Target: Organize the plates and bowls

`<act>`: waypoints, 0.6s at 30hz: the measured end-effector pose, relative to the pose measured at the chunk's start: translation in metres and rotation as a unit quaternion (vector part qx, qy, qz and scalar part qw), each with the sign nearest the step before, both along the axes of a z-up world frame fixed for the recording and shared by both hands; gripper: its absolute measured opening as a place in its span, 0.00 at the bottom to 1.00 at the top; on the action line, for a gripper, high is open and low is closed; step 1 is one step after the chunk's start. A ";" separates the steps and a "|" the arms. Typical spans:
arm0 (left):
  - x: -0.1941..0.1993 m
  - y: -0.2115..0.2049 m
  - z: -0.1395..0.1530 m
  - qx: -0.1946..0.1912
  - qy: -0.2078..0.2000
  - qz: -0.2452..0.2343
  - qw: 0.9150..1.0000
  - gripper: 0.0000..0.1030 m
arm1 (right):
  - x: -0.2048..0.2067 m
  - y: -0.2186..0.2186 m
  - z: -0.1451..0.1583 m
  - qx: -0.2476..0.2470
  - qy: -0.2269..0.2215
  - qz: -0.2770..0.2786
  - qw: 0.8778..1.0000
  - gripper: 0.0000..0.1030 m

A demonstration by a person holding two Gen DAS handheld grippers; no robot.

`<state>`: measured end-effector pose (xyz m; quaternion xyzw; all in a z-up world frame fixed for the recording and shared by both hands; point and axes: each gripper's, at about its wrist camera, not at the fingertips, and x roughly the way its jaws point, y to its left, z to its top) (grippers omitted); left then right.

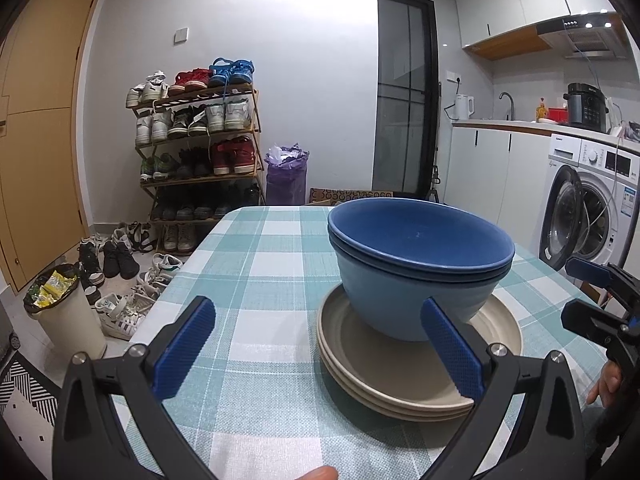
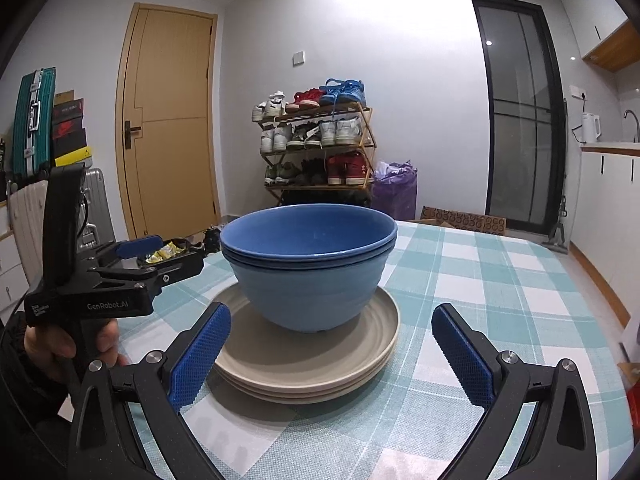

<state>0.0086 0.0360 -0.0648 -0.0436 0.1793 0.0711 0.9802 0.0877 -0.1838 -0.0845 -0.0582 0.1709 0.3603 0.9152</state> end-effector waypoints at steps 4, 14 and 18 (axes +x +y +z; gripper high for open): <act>0.000 0.000 -0.001 0.001 -0.002 -0.002 1.000 1.00 | 0.003 -0.004 -0.001 0.008 0.007 -0.001 1.000 0.99; -0.004 -0.003 0.001 0.009 -0.010 -0.003 1.000 1.00 | 0.001 -0.006 0.001 0.013 0.002 0.003 1.000 0.99; -0.004 -0.004 0.002 0.010 -0.010 0.000 1.000 1.00 | 0.001 -0.004 0.000 0.012 0.002 0.008 1.000 0.99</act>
